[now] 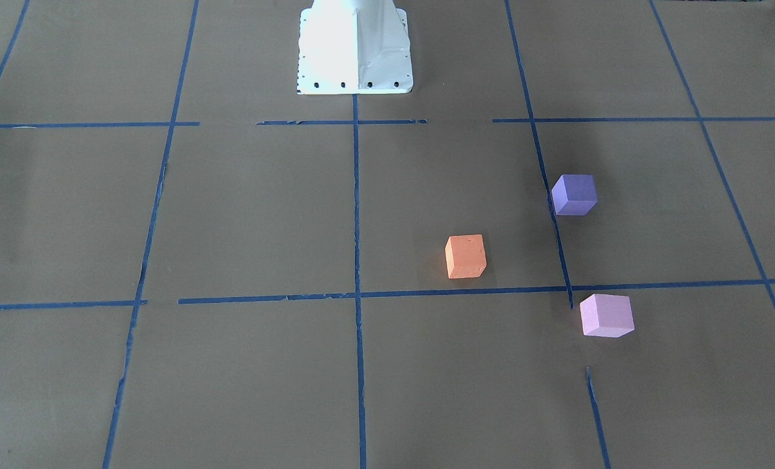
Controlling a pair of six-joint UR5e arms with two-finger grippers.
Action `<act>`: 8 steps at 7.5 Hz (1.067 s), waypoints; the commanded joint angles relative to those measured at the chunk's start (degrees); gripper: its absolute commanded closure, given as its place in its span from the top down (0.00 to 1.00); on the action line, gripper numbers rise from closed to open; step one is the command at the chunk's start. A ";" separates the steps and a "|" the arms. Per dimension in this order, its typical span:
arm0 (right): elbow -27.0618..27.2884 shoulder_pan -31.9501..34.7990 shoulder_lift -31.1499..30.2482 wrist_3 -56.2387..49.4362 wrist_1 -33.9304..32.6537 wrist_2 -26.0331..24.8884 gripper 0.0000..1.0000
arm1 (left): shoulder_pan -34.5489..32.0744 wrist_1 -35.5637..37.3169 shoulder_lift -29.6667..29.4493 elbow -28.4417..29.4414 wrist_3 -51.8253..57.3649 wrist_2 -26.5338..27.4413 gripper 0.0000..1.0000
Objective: Arrange blocks in a line
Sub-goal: 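Move the left gripper out over the table toward the orange cube, then lower the left gripper onto the orange cube and close it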
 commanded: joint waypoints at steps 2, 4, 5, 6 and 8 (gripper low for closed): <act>-0.03 0.00 0.00 0.00 0.00 0.00 1.00 | 11.14 -4.15 -9.96 -0.44 -19.11 -0.24 1.00; -0.03 0.00 0.00 0.00 0.00 0.00 1.00 | 22.38 -4.43 -18.65 0.69 -39.50 9.20 1.00; 0.05 0.00 0.00 0.00 0.00 0.00 1.00 | 28.35 -3.99 -22.53 0.79 -47.95 11.78 1.00; 0.05 0.00 0.00 0.00 0.00 0.00 1.00 | 31.37 -3.81 -26.74 2.88 -54.82 12.42 1.00; 0.05 0.00 0.00 0.00 0.00 0.00 1.00 | 35.94 -3.81 -31.69 7.10 -62.94 13.21 1.00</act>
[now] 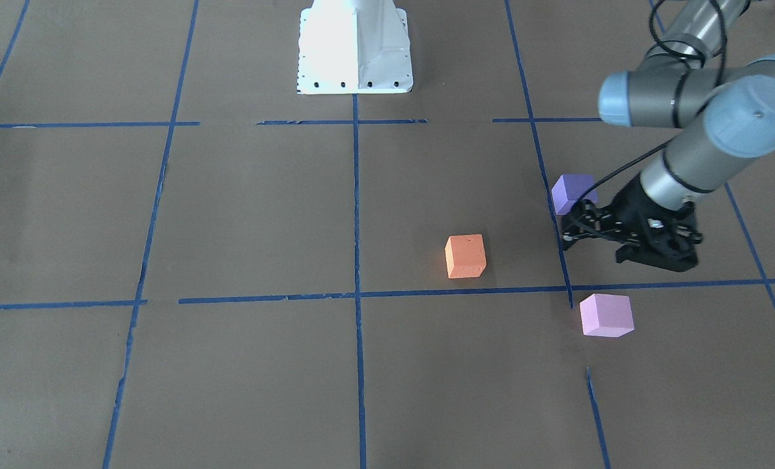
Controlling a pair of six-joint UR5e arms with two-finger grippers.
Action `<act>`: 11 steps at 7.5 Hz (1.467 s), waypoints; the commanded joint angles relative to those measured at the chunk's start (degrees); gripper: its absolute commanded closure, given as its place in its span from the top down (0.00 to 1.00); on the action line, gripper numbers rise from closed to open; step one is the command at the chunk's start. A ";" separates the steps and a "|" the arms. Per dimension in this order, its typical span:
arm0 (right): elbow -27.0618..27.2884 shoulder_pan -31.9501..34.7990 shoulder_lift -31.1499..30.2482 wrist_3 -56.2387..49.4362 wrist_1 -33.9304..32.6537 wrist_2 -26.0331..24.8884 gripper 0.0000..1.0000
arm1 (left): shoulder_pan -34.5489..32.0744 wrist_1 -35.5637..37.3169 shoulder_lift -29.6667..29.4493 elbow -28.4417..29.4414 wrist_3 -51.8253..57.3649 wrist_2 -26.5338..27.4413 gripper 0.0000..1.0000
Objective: Arrange blocks in a line
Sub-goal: 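Lower the left gripper onto the orange cube and close it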
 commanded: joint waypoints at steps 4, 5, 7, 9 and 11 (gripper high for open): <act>0.03 0.00 0.00 0.00 0.00 0.00 1.00 | 8.41 -0.23 -3.84 6.31 -11.66 10.42 1.00; 0.03 0.00 0.00 0.00 0.00 0.00 1.00 | 9.64 -0.66 -3.93 7.19 -12.63 11.48 1.00; -0.06 0.00 0.00 0.00 0.00 0.00 1.00 | 11.14 -0.84 -3.75 8.25 -13.86 11.49 0.99; -0.06 0.00 0.00 0.00 0.00 0.00 1.00 | 10.97 -0.93 -3.75 8.25 -13.34 11.40 0.43; -0.06 0.00 0.00 0.00 0.00 0.00 1.00 | 8.00 -0.93 -2.97 6.34 -12.90 10.79 0.35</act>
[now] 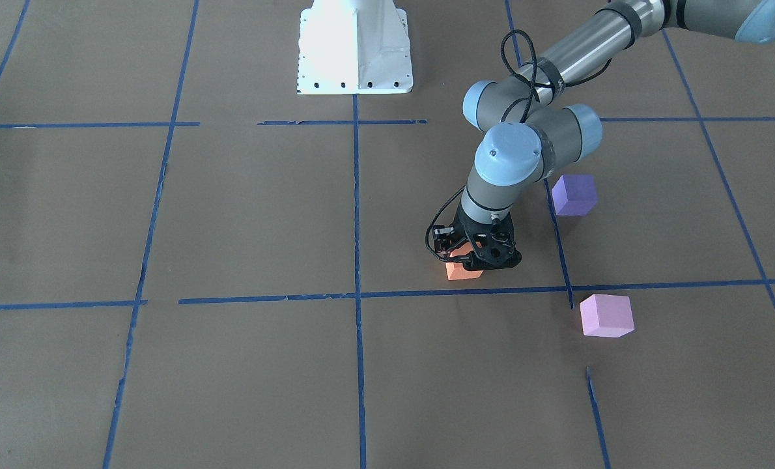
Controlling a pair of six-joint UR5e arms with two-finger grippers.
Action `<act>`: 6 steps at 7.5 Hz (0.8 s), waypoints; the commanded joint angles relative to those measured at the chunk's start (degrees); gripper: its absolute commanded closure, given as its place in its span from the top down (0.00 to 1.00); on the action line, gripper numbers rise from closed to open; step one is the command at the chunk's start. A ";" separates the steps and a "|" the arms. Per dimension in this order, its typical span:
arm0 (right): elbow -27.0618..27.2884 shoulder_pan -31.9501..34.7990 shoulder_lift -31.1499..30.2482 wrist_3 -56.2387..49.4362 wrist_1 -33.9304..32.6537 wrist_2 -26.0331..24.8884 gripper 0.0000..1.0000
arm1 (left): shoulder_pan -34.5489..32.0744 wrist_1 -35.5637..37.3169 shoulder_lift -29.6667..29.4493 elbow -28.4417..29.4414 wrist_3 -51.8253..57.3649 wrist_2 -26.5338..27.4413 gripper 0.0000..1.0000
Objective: Arrange blocks in a line
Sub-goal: 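Carry the orange cube to the gap between the pink and purple cubes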
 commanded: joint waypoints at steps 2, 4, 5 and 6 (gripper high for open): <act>0.00 0.00 0.00 0.00 0.00 0.00 1.00 | -6.24 1.10 9.78 -9.00 12.54 -2.64 0.36; 0.00 0.00 0.00 0.00 0.00 0.00 1.00 | -9.60 0.49 17.36 -8.94 19.50 -5.12 0.36; 0.00 0.00 0.00 0.00 0.00 0.00 1.00 | -9.61 0.31 19.22 -8.51 20.76 -5.12 0.37; 0.00 0.00 0.00 0.00 0.00 0.00 1.00 | -9.35 0.31 19.23 -7.54 20.77 -5.21 0.41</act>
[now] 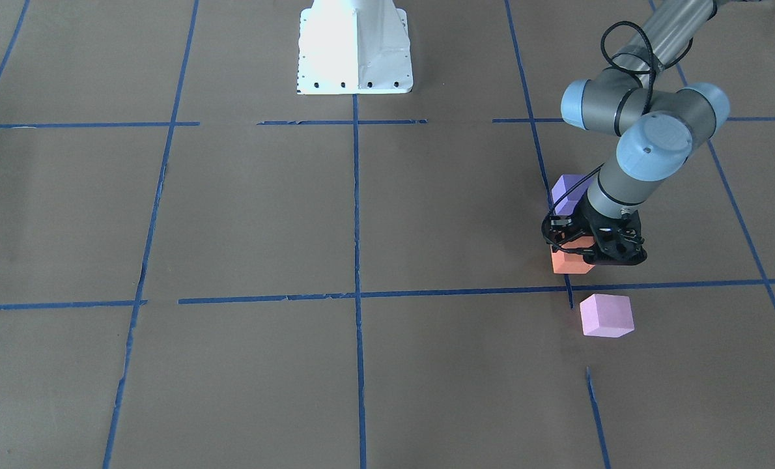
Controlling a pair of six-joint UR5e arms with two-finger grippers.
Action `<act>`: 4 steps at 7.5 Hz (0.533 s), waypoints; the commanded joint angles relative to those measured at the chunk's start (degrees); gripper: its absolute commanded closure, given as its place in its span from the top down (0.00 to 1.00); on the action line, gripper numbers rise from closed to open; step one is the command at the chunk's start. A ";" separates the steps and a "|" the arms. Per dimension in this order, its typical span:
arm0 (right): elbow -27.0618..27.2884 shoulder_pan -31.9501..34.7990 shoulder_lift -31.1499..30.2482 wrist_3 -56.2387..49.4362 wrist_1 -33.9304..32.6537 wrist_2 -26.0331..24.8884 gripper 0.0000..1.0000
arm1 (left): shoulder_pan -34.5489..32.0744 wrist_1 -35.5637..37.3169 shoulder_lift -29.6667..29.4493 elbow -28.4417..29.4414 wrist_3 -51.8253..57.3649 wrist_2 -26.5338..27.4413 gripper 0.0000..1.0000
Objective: Arrange blocks in a line
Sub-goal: 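Carry the orange cube to the gap between the pink and purple cubes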
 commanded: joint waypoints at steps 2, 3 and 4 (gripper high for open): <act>-0.01 0.00 0.00 0.00 0.00 0.00 1.00 | 0.16 -0.27 1.34 2.44 1.09 -2.78 0.76; -0.01 0.00 0.00 0.00 0.00 0.00 1.00 | 0.16 -0.27 1.25 2.44 0.74 -2.87 0.99; 0.07 0.00 0.00 0.00 0.00 0.00 1.00 | 0.08 -0.27 1.34 2.01 0.65 -2.96 0.99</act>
